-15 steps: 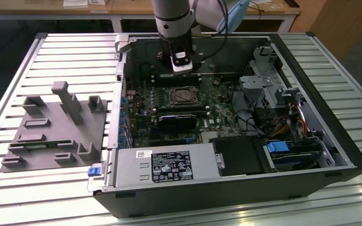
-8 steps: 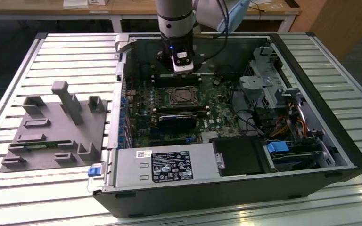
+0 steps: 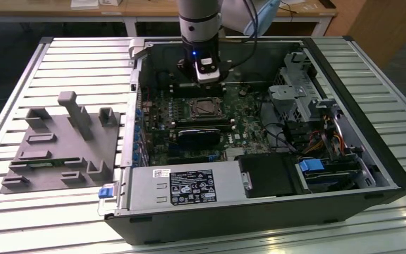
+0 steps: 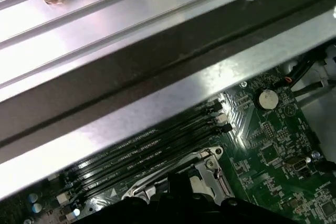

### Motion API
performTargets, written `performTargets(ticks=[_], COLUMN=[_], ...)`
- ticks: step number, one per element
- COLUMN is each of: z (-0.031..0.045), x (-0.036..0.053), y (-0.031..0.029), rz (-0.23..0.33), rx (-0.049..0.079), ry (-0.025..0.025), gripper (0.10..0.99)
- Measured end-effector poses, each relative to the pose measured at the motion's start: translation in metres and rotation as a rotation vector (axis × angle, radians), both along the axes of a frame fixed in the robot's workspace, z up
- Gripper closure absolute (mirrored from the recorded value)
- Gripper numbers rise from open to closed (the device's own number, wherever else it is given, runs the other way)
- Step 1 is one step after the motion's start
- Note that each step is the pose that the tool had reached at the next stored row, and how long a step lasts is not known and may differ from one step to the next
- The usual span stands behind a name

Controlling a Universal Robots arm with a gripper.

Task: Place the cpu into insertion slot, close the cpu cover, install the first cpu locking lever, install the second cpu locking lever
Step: 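Install the first cpu locking lever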

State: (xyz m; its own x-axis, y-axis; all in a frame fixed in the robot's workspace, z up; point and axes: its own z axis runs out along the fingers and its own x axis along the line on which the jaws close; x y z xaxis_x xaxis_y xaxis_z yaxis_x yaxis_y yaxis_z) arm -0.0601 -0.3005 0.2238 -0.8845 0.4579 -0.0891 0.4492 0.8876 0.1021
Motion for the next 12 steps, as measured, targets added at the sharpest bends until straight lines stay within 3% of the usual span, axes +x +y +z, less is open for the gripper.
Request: performTargets(ticks=[12], z=[0.0], x=[0.0035], y=[-0.0125], rz=[0.001], rx=[-0.052], ry=[0.0002], gripper=[0.984])
